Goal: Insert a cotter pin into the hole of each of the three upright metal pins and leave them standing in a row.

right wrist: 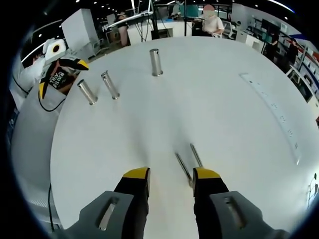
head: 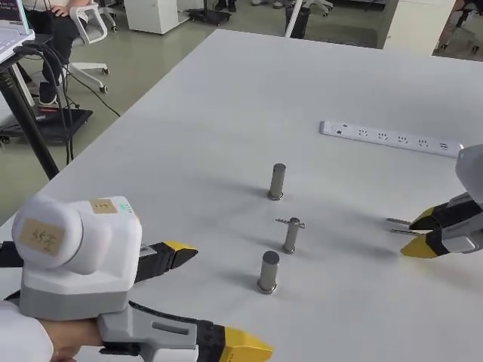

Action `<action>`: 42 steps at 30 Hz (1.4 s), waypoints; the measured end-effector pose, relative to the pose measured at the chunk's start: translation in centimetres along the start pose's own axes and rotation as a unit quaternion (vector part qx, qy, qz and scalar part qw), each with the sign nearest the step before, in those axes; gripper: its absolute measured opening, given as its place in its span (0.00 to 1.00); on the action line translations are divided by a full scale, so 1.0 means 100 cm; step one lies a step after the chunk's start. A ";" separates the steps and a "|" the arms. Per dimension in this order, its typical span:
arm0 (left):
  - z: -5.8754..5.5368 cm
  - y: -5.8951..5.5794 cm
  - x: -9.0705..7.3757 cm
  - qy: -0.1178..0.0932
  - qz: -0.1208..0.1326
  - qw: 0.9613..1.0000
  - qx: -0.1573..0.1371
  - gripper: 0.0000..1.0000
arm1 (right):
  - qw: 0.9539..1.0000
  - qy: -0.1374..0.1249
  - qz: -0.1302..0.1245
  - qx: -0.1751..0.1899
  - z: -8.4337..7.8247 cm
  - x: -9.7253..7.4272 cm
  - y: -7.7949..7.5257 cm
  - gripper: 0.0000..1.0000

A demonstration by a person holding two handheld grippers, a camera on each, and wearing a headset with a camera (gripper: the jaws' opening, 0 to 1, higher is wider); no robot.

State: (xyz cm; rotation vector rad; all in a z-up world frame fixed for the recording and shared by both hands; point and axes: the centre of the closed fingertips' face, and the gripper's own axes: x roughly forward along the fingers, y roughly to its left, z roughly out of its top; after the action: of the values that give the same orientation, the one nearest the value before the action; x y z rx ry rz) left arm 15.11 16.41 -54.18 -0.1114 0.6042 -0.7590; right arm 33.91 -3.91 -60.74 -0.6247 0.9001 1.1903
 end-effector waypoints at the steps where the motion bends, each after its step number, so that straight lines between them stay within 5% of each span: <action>1: -0.002 0.000 0.000 0.003 0.001 1.000 -0.001 0.98 | 1.000 0.006 -0.002 -0.002 -0.001 0.000 -0.001 0.29; 17: -0.002 0.005 -0.002 0.002 0.008 1.000 0.009 0.94 | 0.996 0.059 -0.037 -0.052 -0.010 0.000 -0.019 0.00; 24: 0.003 -0.003 -0.002 -0.015 -0.007 1.000 0.000 0.94 | 0.990 0.087 -0.040 -0.106 -0.010 0.001 -0.015 0.00; 30: -0.003 -0.005 0.001 -0.001 -0.010 1.000 0.004 0.93 | 0.990 0.094 -0.053 -0.092 -0.009 0.001 -0.015 0.00; 32: 0.002 -0.008 0.003 -0.021 -0.020 0.999 -0.017 0.93 | 0.984 0.103 -0.061 -0.134 -0.010 0.001 -0.015 0.00; 42: 0.015 -0.008 0.001 -0.037 -0.020 0.999 -0.011 0.92 | 0.981 0.095 -0.101 -0.132 -0.010 0.000 -0.016 0.00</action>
State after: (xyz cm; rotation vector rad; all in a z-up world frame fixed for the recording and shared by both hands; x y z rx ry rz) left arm 15.48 15.60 -52.74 -0.1720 0.5416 -0.7839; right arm 35.15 -5.16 -61.28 -1.0356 0.8207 1.0862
